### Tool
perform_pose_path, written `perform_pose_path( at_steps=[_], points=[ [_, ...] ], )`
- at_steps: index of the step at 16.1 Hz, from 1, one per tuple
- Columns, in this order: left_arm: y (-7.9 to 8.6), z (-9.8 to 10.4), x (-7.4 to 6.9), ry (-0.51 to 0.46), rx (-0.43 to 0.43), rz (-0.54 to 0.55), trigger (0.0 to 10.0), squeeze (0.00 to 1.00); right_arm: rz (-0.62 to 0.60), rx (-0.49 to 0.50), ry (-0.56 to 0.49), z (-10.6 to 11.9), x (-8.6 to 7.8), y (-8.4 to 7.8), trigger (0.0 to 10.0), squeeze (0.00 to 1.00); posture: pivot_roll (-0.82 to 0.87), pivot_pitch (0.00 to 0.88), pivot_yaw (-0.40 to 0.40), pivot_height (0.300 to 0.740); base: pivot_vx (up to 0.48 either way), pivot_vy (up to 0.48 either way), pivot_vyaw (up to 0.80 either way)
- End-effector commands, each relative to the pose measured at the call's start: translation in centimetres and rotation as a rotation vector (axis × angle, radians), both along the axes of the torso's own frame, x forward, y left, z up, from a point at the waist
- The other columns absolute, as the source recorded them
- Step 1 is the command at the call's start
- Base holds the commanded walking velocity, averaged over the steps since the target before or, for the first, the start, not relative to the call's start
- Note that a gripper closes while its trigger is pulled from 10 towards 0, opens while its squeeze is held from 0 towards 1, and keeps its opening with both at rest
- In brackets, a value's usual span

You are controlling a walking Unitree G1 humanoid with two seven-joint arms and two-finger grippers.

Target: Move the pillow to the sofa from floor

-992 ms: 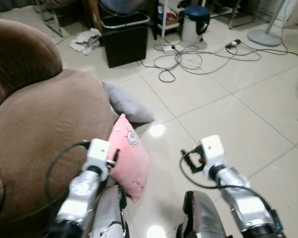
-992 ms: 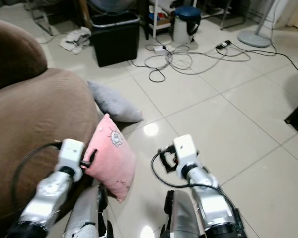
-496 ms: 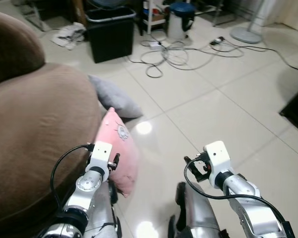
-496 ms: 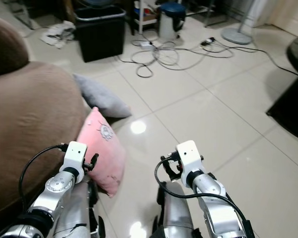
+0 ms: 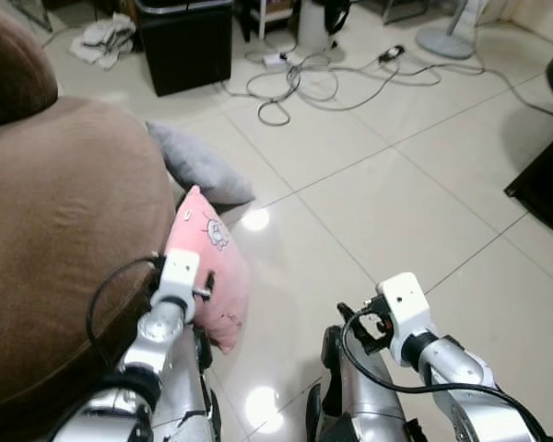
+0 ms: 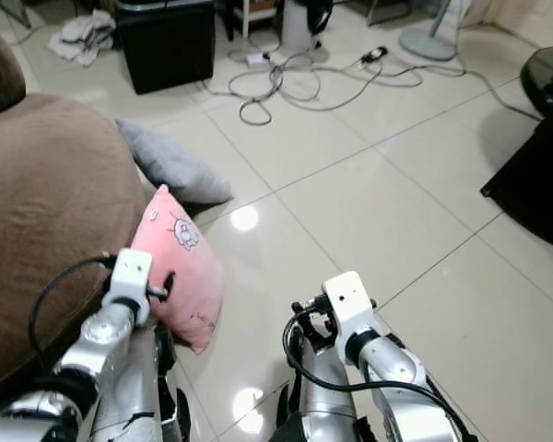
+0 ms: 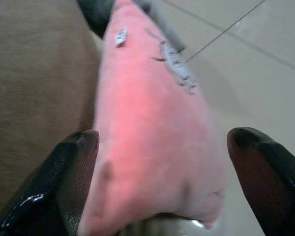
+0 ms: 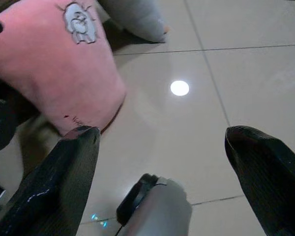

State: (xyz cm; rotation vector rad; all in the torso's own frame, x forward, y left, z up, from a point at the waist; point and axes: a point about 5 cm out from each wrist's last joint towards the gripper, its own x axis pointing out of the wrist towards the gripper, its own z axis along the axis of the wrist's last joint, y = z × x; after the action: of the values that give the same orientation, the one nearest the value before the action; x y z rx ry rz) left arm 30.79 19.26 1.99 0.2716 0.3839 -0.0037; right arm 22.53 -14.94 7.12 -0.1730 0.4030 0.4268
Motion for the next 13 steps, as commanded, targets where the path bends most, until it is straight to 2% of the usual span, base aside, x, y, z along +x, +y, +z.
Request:
perform_pose_path(
  at_steps=[1, 3, 6, 9, 11, 13],
  points=[
    [0.4, -0.1, 0.0, 0.008, 0.031, 0.023, 10.0, 1.0, 0.023, -0.011, 0.014, 0.2, -0.6, 0.0, 10.0, 0.0, -0.11, 0.206, -0.068, 0.547, 0.0, 0.0, 0.0],
    [1.4, 0.4, 0.4, -0.004, 0.049, 0.077, 10.0, 1.0, 0.053, -0.008, 0.005, 0.9, -1.1, 0.1, 10.0, 0.0, -0.14, 0.22, -0.068, 0.547, 0.0, 0.0, 0.0],
    [2.0, 0.7, 0.6, -0.015, 0.022, 0.12, 10.0, 1.0, 0.073, -0.008, -0.002, 1.7, -1.8, 0.1, 10.0, 0.0, -0.17, 0.219, -0.066, 0.547, 0.0, 0.0, 0.0],
    [1.5, 0.7, 0.8, -0.015, -0.009, 0.089, 10.0, 1.0, 0.098, -0.015, -0.002, 2.3, -2.5, 0.2, 10.0, 0.0, -0.21, 0.22, -0.076, 0.547, 0.0, 0.0, 0.0],
    [1.2, 0.3, 0.5, 0.005, 0.033, 0.051, 10.0, 1.0, 0.138, -0.036, -0.002, 2.7, -3.1, 0.3, 10.0, 0.0, -0.25, 0.226, -0.089, 0.547, 0.0, 0.0, 0.0],
    [2.0, -0.1, 0.0, 0.015, 0.12, 0.075, 10.0, 1.0, 0.161, -0.045, -0.009, 3.4, -3.5, 0.3, 10.0, 0.0, -0.27, 0.224, -0.105, 0.547, 0.0, 0.0, 0.0]
  ],
)
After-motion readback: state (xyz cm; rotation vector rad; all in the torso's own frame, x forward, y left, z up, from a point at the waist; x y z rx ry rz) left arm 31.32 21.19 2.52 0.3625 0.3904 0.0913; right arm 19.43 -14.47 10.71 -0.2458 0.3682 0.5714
